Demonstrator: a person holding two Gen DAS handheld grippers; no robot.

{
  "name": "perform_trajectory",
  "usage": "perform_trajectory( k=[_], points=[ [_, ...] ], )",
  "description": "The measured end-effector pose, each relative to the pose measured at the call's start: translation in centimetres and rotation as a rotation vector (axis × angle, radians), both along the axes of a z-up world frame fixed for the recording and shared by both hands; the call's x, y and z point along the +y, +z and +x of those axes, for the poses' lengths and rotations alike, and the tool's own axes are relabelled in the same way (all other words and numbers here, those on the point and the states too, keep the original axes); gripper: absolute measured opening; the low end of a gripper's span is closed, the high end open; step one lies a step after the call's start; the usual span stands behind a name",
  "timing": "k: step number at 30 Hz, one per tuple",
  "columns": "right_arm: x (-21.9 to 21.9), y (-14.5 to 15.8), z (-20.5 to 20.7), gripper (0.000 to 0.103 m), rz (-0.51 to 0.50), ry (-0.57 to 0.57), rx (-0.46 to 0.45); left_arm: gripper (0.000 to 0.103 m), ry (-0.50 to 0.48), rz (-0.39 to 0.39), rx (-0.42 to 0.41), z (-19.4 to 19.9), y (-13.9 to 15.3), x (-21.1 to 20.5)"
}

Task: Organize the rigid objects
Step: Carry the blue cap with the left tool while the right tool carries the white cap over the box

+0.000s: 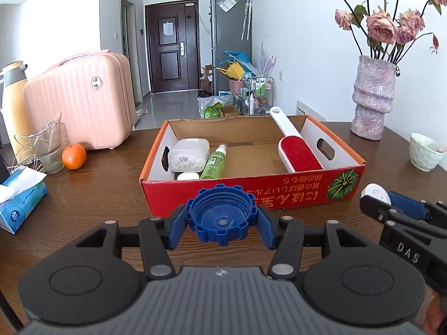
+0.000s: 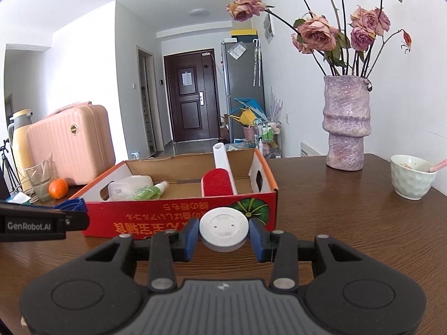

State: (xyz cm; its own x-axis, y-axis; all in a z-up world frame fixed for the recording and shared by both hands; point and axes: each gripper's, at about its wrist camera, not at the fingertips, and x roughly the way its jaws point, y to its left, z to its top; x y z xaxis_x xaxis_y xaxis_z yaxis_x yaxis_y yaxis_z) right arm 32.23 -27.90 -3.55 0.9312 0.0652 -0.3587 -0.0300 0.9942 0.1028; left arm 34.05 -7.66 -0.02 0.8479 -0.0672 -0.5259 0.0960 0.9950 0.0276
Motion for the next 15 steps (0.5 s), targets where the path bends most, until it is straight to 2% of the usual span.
perform_trajectory(
  k=[15],
  points=[
    [2.2,1.6,0.5,0.038,0.009,0.006,-0.055,0.054,0.014,-0.026,-0.044,0.5,1.7,0.7]
  ],
)
